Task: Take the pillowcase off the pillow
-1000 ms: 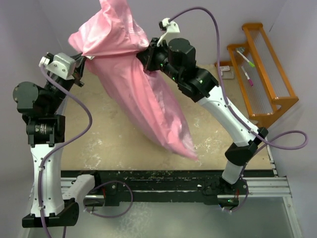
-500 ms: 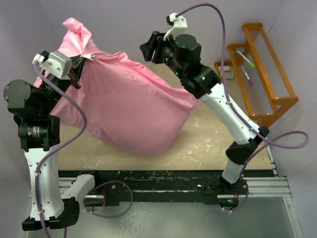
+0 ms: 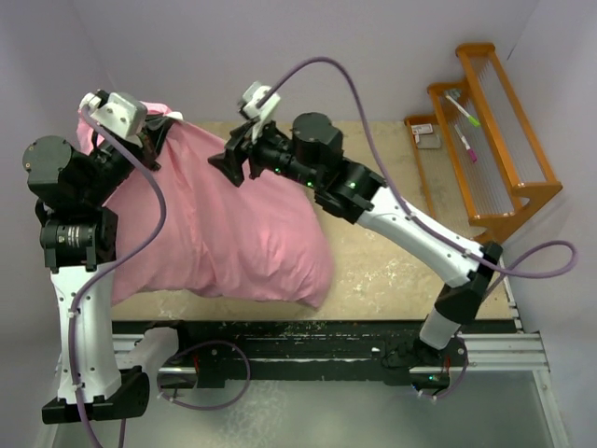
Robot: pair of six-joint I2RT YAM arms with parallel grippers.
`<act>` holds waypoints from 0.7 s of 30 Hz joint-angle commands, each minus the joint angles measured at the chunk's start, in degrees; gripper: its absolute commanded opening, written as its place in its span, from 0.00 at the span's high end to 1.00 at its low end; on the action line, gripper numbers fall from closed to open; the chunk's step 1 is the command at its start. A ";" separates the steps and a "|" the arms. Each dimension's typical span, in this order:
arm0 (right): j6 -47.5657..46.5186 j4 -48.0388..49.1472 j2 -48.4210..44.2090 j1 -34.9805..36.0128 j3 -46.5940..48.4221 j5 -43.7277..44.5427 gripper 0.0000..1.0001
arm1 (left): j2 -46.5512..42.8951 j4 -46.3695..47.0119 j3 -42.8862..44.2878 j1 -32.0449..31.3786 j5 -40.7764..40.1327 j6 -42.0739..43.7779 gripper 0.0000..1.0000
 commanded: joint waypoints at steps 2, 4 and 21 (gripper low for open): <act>-11.13 2.50 3.91 -1.88 -1.19 -9.60 0.27 | -1.95 5.96 0.73 0.01 6.07 -1.18 1.00; -10.63 2.79 5.57 -3.62 0.42 -13.71 0.27 | -1.97 5.43 0.74 0.01 7.59 -1.38 1.00; -3.61 9.34 8.04 -9.01 -8.88 -5.92 1.00 | -0.52 4.19 -10.86 0.05 -1.31 7.75 1.00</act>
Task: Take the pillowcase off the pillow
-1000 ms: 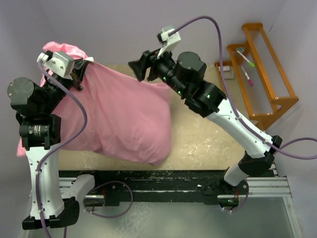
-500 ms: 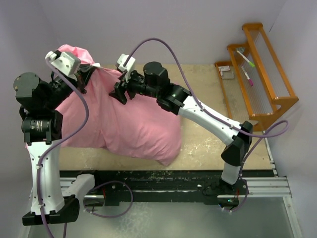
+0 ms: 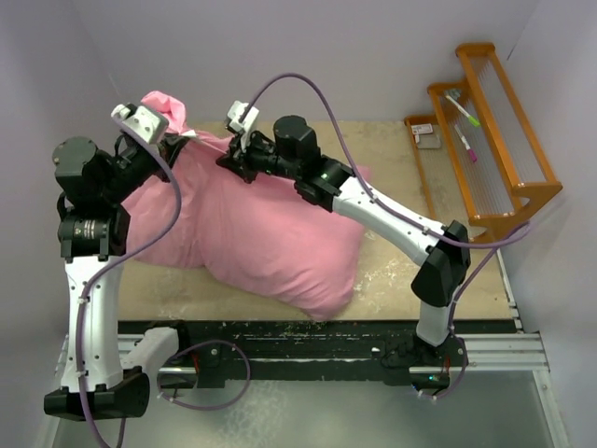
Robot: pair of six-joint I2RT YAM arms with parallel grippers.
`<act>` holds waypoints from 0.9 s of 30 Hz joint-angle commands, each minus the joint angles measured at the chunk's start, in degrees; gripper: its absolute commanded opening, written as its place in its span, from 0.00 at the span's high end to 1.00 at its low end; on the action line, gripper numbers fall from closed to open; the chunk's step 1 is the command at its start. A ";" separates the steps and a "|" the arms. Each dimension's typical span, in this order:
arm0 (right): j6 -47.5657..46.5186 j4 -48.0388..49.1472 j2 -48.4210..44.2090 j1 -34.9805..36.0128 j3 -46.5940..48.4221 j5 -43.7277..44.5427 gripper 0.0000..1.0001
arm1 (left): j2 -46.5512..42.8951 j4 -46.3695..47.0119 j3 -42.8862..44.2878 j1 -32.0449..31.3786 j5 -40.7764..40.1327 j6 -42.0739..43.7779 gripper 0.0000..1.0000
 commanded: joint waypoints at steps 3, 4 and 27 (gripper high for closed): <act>3.01 8.26 -7.41 -2.79 -16.16 14.96 1.00 | 1.15 5.94 -9.31 0.11 -9.96 8.31 0.85; 3.14 9.78 -8.89 -2.78 -19.80 17.09 1.00 | 1.65 5.68 -10.75 0.19 -10.30 8.97 0.77; 7.97 15.57 -11.72 1.87 -37.15 25.60 1.00 | 18.36 6.33 -21.86 -6.72 -18.97 4.85 0.24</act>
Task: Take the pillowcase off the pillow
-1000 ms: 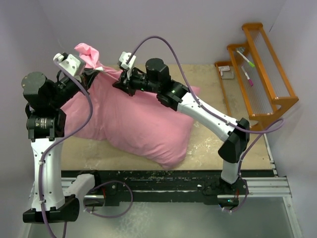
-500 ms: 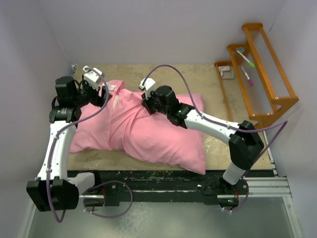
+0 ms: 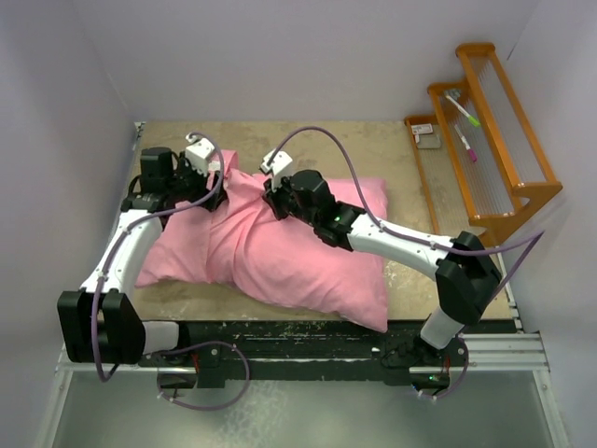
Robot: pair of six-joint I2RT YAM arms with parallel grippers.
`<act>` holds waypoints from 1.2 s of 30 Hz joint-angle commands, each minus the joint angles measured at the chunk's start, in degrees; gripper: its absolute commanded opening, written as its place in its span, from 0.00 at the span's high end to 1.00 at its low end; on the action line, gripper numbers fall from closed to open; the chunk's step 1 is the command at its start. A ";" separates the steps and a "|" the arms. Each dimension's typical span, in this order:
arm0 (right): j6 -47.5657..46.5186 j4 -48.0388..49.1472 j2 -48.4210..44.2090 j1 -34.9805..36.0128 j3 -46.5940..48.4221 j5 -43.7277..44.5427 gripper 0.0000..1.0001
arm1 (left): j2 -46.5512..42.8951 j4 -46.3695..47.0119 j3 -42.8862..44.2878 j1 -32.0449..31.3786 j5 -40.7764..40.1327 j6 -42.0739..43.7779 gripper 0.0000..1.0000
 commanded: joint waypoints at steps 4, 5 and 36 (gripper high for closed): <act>3.07 2.08 -1.15 0.94 -3.99 3.29 1.00 | 1.36 7.41 -1.94 -2.43 -19.78 3.24 0.43; 3.90 2.02 -1.47 0.94 -4.68 2.54 1.00 | 0.87 8.29 -2.49 -2.41 -22.12 4.33 0.48; 2.62 -4.27 1.95 1.00 21.06 -2.56 0.52 | -2.02 1.09 15.42 9.63 -1.30 -10.04 1.00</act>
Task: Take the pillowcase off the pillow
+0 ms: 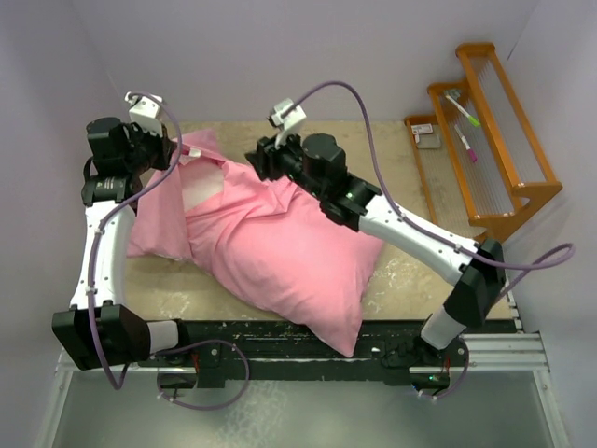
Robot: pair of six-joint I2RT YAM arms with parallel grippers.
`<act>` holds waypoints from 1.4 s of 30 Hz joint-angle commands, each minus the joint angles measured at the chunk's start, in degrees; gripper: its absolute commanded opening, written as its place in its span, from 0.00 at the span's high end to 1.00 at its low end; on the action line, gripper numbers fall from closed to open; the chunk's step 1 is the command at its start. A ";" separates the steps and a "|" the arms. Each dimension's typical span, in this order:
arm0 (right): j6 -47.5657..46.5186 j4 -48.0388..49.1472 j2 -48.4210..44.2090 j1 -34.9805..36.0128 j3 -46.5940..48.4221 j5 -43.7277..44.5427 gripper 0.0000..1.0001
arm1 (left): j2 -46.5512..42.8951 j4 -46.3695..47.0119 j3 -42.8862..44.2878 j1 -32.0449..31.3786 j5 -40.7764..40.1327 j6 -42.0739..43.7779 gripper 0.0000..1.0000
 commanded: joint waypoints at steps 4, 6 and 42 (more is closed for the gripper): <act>-3.37 -6.12 17.56 3.72 23.33 -12.23 0.51 | -2.60 -0.64 0.33 0.48 6.13 -3.59 1.00; -2.34 -8.06 22.48 3.81 28.24 -16.05 0.51 | -3.00 -0.80 0.97 0.51 6.76 -3.99 1.00; -2.79 -32.10 55.06 -0.14 50.00 -18.84 0.22 | -6.08 -1.50 -2.99 1.21 5.56 -2.84 1.00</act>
